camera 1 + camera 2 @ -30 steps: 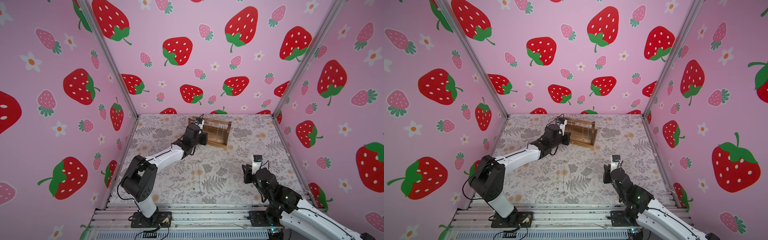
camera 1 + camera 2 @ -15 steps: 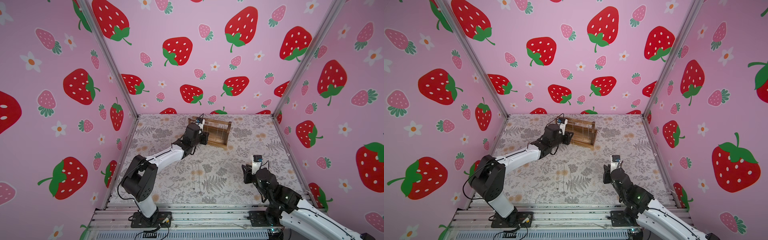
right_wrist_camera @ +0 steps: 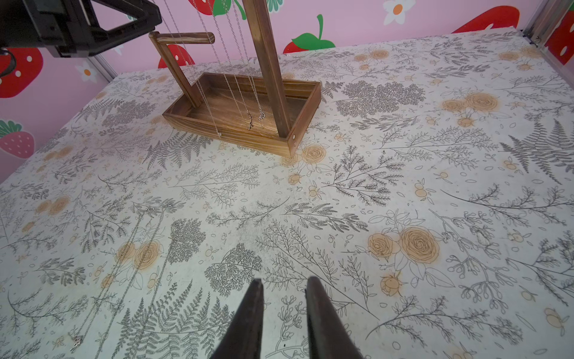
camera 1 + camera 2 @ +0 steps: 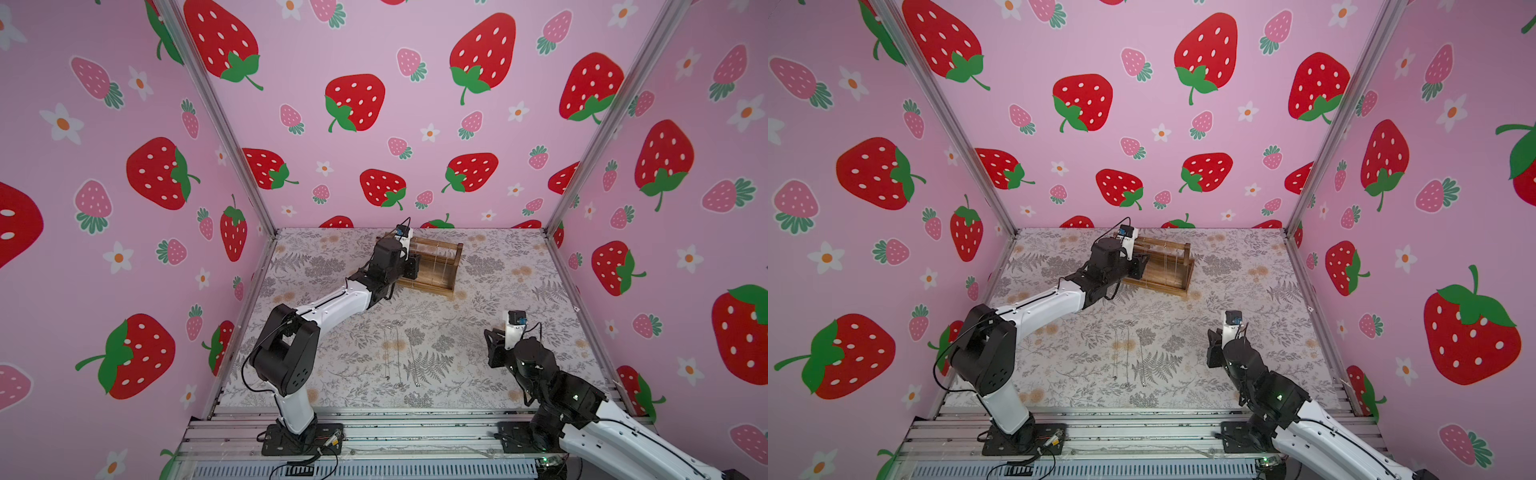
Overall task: Take the necklace off the jewelry display stand
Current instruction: Take off the necklace from the stand.
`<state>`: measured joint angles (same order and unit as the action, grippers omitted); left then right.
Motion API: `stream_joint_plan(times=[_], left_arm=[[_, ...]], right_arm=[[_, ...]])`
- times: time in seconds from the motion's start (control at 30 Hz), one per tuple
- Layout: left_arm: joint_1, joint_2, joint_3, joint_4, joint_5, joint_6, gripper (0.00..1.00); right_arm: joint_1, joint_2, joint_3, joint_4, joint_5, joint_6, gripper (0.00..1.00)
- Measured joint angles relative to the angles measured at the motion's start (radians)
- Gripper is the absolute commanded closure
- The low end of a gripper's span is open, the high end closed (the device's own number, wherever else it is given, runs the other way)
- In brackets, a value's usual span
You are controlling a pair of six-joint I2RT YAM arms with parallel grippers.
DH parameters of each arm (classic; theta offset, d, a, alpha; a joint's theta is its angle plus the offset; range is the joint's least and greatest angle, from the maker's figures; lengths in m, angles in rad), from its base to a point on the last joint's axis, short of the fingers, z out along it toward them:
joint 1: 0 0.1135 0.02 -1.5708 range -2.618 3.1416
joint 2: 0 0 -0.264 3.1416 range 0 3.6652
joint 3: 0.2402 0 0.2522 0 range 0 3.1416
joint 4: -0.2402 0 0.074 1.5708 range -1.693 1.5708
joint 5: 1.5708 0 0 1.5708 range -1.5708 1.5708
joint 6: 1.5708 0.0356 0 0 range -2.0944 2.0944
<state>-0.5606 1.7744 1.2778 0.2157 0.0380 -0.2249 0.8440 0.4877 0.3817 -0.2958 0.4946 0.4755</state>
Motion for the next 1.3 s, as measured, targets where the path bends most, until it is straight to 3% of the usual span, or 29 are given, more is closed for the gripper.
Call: stream_joint_plan(times=[1.3], left_arm=[[0.018, 0.045, 0.077, -0.003, 0.045, -0.006, 0.81]], right_arm=[[0.000, 0.004, -0.004, 0.000, 0.000, 0.000, 0.74]])
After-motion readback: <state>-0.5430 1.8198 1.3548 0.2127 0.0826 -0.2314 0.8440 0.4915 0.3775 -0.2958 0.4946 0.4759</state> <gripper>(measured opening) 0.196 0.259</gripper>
